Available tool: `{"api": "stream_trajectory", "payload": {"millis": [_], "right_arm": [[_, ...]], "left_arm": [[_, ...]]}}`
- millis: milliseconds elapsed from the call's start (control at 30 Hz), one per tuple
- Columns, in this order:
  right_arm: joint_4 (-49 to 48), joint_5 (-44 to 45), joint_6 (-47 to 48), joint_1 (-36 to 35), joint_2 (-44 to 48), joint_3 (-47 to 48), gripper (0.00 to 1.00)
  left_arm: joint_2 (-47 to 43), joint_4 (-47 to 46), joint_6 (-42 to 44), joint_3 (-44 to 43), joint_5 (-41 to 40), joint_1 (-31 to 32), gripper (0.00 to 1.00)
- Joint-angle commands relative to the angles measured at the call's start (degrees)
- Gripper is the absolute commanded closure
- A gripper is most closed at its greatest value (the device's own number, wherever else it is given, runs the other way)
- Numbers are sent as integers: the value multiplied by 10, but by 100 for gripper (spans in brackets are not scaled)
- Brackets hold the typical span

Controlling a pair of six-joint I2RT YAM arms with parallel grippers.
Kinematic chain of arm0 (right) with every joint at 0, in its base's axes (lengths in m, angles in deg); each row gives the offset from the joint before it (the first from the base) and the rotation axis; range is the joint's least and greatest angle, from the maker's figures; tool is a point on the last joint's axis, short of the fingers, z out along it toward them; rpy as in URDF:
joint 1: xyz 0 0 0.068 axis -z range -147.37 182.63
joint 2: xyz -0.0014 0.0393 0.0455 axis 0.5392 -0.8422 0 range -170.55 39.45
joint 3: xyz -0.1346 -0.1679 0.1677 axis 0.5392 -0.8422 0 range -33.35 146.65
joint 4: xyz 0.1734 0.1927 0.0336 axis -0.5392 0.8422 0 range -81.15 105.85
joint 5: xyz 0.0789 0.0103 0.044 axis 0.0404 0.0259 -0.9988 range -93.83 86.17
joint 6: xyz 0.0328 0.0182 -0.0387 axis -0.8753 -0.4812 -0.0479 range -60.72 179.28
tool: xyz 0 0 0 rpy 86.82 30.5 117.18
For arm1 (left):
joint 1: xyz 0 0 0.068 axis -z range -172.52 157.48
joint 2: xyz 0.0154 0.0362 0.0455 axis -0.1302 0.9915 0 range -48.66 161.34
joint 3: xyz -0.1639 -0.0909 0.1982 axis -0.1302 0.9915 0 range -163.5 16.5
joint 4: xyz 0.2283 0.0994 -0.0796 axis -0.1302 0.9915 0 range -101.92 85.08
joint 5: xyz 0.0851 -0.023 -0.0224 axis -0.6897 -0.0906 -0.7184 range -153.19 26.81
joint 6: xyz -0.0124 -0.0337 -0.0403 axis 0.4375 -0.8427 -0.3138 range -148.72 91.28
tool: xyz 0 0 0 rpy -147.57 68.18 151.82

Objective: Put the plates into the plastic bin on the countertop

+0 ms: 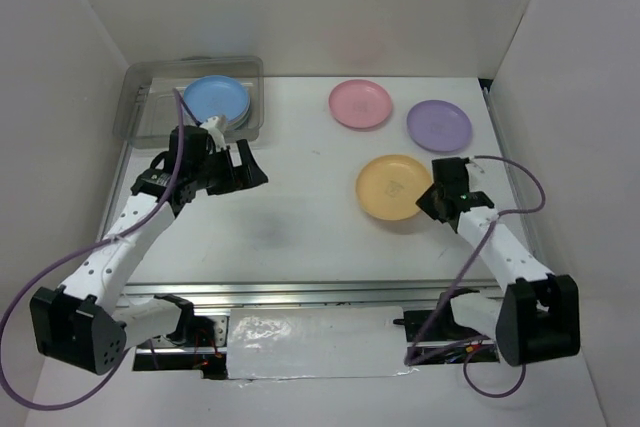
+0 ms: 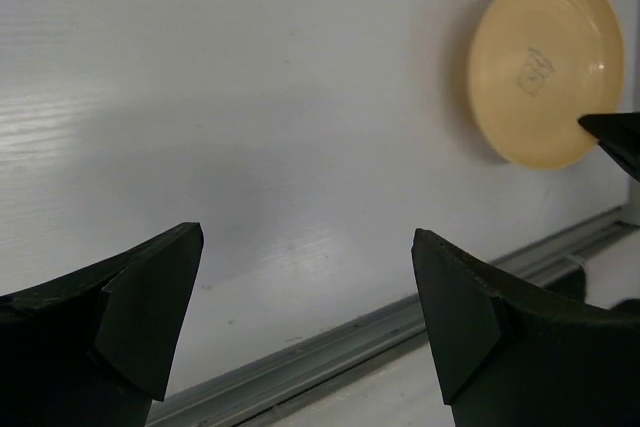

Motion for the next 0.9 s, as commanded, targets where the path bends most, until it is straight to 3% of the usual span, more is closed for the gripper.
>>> {"api": "stream_trajectory", "payload": {"millis": [0, 133, 233, 433, 533, 633, 667, 700, 767, 867], "right_arm": [[60, 58, -16, -111, 62, 35, 100], [45, -10, -13, -190, 80, 72, 100], [29, -68, -3, -213, 65, 97, 100], [-11, -126, -16, -255, 65, 110, 100], [-18, -131, -19, -272, 69, 115, 100], [-15, -121, -22, -285, 73, 122, 100], [-11, -117, -22, -288, 73, 124, 100], [-10, -115, -21, -290, 74, 126, 100], [1, -100, -20, -293, 72, 131, 97], [22, -63, -27, -279, 80, 127, 26]], "left_arm": [[31, -129, -38, 27, 150, 9, 1], [90, -223, -77, 37, 241, 37, 1], [117, -286, -105, 50, 250, 53, 2], [168, -302, -117, 33, 236, 78, 8], [190, -302, -118, 26, 226, 80, 22], [215, -303, -117, 14, 222, 77, 50], [221, -298, -116, 8, 222, 77, 81], [228, -291, -115, 1, 221, 76, 96], [231, -278, -112, -9, 210, 75, 100], [224, -242, -106, -37, 156, 67, 100]]}}
